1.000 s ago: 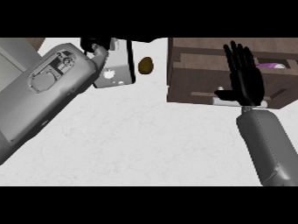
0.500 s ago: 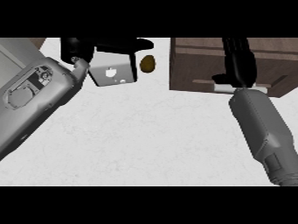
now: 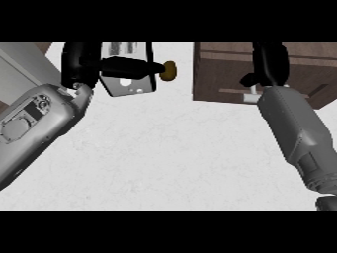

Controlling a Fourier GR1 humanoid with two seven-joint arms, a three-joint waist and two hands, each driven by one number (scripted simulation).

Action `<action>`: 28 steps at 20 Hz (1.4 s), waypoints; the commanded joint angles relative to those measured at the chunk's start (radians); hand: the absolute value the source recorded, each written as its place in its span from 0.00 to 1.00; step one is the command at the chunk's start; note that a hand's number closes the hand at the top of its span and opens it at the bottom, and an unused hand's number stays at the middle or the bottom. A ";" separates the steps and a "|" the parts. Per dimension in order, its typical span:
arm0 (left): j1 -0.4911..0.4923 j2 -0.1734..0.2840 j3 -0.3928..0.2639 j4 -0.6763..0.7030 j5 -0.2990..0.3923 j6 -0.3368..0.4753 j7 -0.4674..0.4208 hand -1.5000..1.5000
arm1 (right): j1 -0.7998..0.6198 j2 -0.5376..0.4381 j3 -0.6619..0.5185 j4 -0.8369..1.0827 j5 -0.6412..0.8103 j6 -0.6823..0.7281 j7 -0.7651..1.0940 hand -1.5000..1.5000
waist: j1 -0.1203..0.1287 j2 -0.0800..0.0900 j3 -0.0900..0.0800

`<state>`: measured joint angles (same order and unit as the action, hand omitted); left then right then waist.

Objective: Pick up the can, place it into the drawer and close the drawer

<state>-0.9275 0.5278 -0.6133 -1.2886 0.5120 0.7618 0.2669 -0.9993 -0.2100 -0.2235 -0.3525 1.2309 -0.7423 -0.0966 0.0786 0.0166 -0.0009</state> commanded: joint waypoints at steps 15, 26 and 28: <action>0.163 0.028 0.027 -0.096 -0.033 -0.014 -0.059 0.00 | -0.168 0.058 -0.207 0.056 -0.238 0.073 -0.219 0.00 | 0.011 0.012 0.005; 0.228 0.037 0.058 -0.107 -0.032 -0.042 -0.091 0.00 | -0.200 0.141 -0.431 0.030 -0.517 0.236 -0.374 0.00 | -0.026 -0.002 0.003; 0.233 0.012 0.056 -0.098 -0.047 -0.021 -0.092 0.00 | -0.226 0.136 -0.447 0.025 -0.541 0.264 -0.376 0.00 | -0.039 -0.004 0.002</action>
<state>-0.7228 0.5554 -0.5684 -1.3968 0.4676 0.7455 0.1963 -1.1590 -0.1242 -0.5897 -0.2995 0.8029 -0.5138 -0.4722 0.0450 0.0235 0.0060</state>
